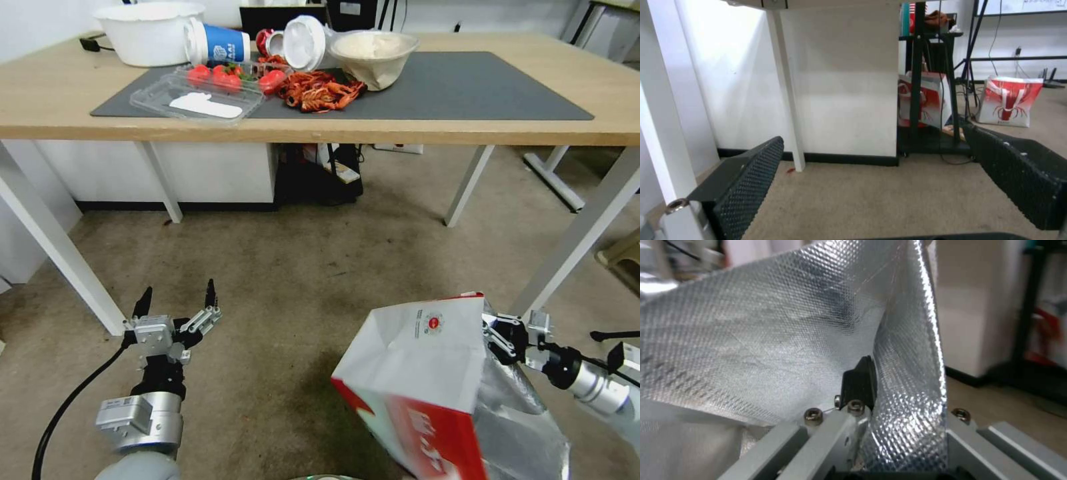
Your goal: Pick up the food delivery bag from the floor and place it on the table.
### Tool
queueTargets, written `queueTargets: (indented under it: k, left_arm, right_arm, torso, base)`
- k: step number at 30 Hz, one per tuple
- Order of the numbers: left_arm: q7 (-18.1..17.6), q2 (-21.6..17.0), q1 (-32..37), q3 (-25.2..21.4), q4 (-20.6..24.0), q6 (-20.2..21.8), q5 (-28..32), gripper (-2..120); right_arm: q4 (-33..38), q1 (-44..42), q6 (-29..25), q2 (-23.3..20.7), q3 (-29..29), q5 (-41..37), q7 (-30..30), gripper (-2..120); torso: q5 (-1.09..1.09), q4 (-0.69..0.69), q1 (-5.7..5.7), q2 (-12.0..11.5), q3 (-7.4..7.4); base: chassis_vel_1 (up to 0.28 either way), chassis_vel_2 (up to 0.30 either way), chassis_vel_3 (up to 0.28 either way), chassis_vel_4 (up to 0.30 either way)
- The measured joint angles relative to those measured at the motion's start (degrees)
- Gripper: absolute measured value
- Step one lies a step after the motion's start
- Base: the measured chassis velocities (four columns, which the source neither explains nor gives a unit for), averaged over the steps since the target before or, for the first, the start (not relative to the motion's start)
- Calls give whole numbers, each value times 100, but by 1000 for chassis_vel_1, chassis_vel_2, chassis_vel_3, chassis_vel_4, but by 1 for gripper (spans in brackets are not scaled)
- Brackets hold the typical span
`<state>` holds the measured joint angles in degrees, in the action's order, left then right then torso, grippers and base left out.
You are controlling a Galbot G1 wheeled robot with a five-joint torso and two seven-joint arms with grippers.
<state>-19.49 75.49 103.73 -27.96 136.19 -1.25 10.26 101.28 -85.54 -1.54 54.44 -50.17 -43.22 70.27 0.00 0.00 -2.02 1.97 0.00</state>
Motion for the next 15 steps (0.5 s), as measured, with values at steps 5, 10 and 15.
queueTargets:
  k: [5, 10, 15]
  left_arm:
    - [-1, 24, 11, 0, 22, 8, 13, 100]
    - [-1, 44, 16, 6, 36, 25, 20, 100]
    - [-26, 68, 36, 13, 94, 110, 56, 100]
  right_arm:
    - [28, 15, 105, -81, 1, -222, 337, 0]
    - [63, 30, 155, -151, 1, -409, 503, 0]
    - [136, 69, 304, -260, -2, -781, 711, 0]
  torso:
    - [1, -1, 0, 0, 0]
    - [-1, -1, 0, 0, 0]
    - [0, 0, 0, 0, 0]
  base:
    - [0, 0, 0, 0]
    - [0, 0, 0, 0]
    - [0, 0, 0, 0]
